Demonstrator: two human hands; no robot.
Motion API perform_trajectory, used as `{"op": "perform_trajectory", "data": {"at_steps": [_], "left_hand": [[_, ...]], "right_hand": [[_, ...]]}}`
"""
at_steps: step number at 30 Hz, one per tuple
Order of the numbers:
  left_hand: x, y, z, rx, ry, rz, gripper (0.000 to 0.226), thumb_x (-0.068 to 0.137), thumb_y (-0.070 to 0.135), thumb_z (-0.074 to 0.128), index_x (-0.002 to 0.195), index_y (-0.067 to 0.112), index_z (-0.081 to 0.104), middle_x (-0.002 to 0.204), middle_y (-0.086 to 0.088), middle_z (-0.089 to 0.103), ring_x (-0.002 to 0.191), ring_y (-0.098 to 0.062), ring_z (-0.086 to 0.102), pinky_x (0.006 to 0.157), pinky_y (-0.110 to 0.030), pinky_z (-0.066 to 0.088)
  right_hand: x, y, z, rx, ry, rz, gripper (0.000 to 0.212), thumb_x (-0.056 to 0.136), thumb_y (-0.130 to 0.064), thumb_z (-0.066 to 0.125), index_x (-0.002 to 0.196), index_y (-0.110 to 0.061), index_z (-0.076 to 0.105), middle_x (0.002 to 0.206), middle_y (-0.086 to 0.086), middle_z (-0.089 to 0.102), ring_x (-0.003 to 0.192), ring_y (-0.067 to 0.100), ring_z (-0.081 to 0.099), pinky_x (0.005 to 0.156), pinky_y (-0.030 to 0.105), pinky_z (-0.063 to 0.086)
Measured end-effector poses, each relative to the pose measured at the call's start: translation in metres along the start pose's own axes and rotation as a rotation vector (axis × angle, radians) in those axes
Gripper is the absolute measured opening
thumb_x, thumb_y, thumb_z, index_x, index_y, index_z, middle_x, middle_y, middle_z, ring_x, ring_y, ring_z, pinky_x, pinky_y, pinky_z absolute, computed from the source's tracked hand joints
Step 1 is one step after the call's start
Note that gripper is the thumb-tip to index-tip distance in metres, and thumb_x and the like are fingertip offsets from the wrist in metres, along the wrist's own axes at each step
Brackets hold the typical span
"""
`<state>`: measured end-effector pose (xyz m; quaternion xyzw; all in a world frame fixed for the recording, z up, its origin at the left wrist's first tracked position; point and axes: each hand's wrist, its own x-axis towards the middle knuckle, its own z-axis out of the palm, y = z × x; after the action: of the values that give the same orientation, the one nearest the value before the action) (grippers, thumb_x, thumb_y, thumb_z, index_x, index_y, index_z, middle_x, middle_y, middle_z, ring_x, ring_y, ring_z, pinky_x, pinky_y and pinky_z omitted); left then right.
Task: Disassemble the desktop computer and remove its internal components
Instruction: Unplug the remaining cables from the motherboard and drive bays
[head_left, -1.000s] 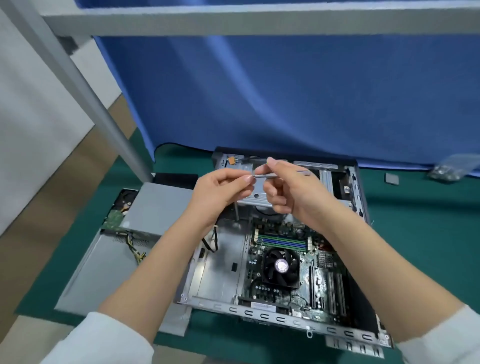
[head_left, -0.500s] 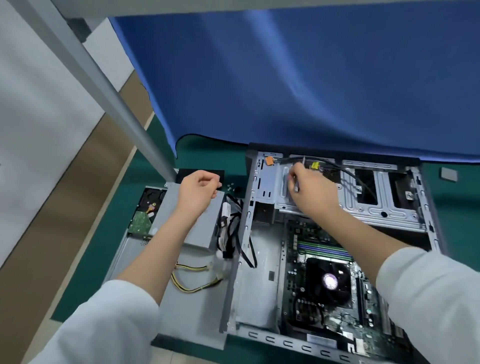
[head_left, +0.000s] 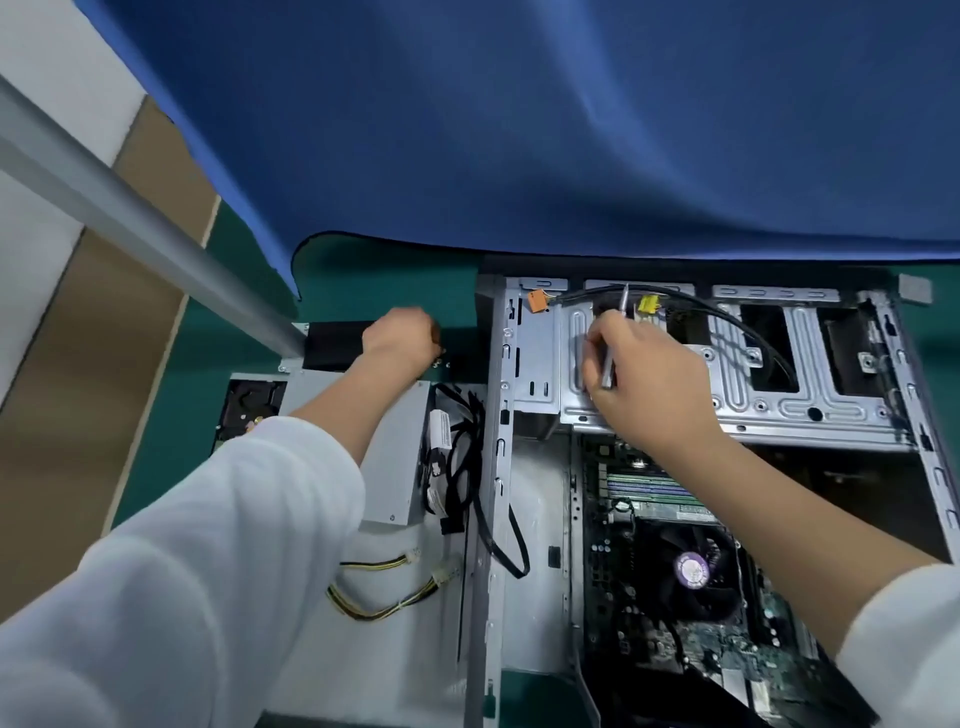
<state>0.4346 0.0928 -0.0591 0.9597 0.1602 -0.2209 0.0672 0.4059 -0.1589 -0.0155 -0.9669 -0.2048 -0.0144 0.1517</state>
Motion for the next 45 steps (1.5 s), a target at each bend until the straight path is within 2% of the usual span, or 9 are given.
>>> {"op": "perform_trajectory", "data": {"at_steps": [5, 8, 11, 16, 23, 30, 39, 42, 45], "left_hand": [[0.017, 0.002, 0.001, 0.020, -0.097, 0.095, 0.028, 0.090, 0.022, 0.058, 0.118, 0.018, 0.064, 0.116, -0.011, 0.062, 0.102, -0.030, 0.060, 0.083, -0.034, 0.051], [0.018, 0.006, 0.005, 0.072, -0.115, 0.154, 0.027, 0.089, 0.017, 0.057, 0.115, 0.017, 0.065, 0.112, -0.011, 0.063, 0.098, -0.030, 0.061, 0.077, -0.031, 0.050], [0.020, 0.010, 0.006, 0.070, -0.100, 0.124, 0.025, 0.088, 0.011, 0.053, 0.109, 0.013, 0.067, 0.107, -0.012, 0.064, 0.090, -0.030, 0.061, 0.069, -0.029, 0.045], [0.023, 0.009, 0.002, -0.009, -0.134, 0.050, 0.024, 0.090, 0.012, 0.055, 0.110, 0.012, 0.068, 0.109, -0.013, 0.064, 0.094, -0.031, 0.062, 0.077, -0.032, 0.049], [0.009, 0.000, 0.005, 0.010, -0.057, 0.098, 0.028, 0.088, 0.012, 0.048, 0.111, 0.010, 0.064, 0.109, -0.014, 0.062, 0.095, -0.033, 0.059, 0.075, -0.031, 0.048], [0.010, 0.005, 0.006, -0.018, -0.031, 0.054, 0.026, 0.088, 0.015, 0.050, 0.110, 0.009, 0.063, 0.105, -0.015, 0.062, 0.093, -0.033, 0.059, 0.076, -0.035, 0.050], [-0.032, 0.004, 0.005, -0.293, 0.197, 0.088, 0.030, 0.091, 0.009, 0.045, 0.110, 0.013, 0.068, 0.107, -0.009, 0.069, 0.102, -0.027, 0.060, 0.087, -0.029, 0.048], [-0.075, 0.010, 0.004, -0.524, 0.319, 0.060, 0.029, 0.093, 0.008, 0.045, 0.112, 0.012, 0.067, 0.102, 0.000, 0.071, 0.097, -0.015, 0.063, 0.083, -0.018, 0.042], [-0.126, 0.024, 0.013, -0.769, 0.405, 0.016, 0.028, 0.098, 0.015, 0.041, 0.111, 0.013, 0.065, 0.099, 0.002, 0.069, 0.089, -0.013, 0.062, 0.078, -0.023, 0.045]], "right_hand": [[0.000, 0.001, 0.001, 0.009, 0.010, -0.008, 0.006, 0.082, -0.025, 0.050, 0.086, -0.022, 0.047, 0.072, -0.010, 0.051, 0.066, 0.013, 0.040, 0.046, 0.017, 0.016], [0.000, 0.002, 0.002, -0.003, 0.021, -0.014, 0.008, 0.082, -0.027, 0.048, 0.087, -0.021, 0.049, 0.071, -0.008, 0.053, 0.065, 0.013, 0.040, 0.046, 0.015, 0.016], [0.001, 0.002, 0.003, -0.014, 0.028, -0.014, 0.007, 0.082, -0.025, 0.050, 0.087, -0.020, 0.049, 0.070, -0.007, 0.055, 0.064, 0.014, 0.040, 0.046, 0.015, 0.015], [0.000, 0.002, 0.003, -0.002, 0.042, -0.012, 0.008, 0.081, -0.023, 0.055, 0.085, -0.019, 0.049, 0.068, -0.006, 0.053, 0.063, 0.015, 0.040, 0.046, 0.014, 0.015], [0.000, 0.001, 0.001, 0.013, 0.058, -0.017, 0.010, 0.081, -0.020, 0.058, 0.084, -0.019, 0.049, 0.067, -0.011, 0.043, 0.064, 0.014, 0.039, 0.046, 0.015, 0.014], [-0.001, 0.003, 0.004, 0.041, 0.053, -0.023, 0.007, 0.083, -0.023, 0.054, 0.085, -0.021, 0.047, 0.071, -0.008, 0.053, 0.067, 0.014, 0.042, 0.046, 0.018, 0.017], [0.002, 0.004, 0.005, 0.044, 0.084, -0.001, 0.009, 0.092, -0.029, 0.046, 0.094, -0.021, 0.050, 0.069, -0.012, 0.045, 0.068, 0.014, 0.041, 0.048, 0.025, 0.020], [-0.005, 0.007, -0.002, 0.257, 0.084, 0.058, 0.020, 0.099, -0.036, 0.037, 0.099, -0.022, 0.051, 0.067, -0.009, 0.053, 0.062, 0.018, 0.050, 0.051, 0.031, 0.031], [-0.030, 0.013, -0.017, 0.711, 0.039, 0.099, 0.025, 0.097, -0.046, 0.037, 0.094, -0.027, 0.053, 0.062, -0.009, 0.054, 0.063, 0.016, 0.054, 0.061, 0.036, 0.043]]}}
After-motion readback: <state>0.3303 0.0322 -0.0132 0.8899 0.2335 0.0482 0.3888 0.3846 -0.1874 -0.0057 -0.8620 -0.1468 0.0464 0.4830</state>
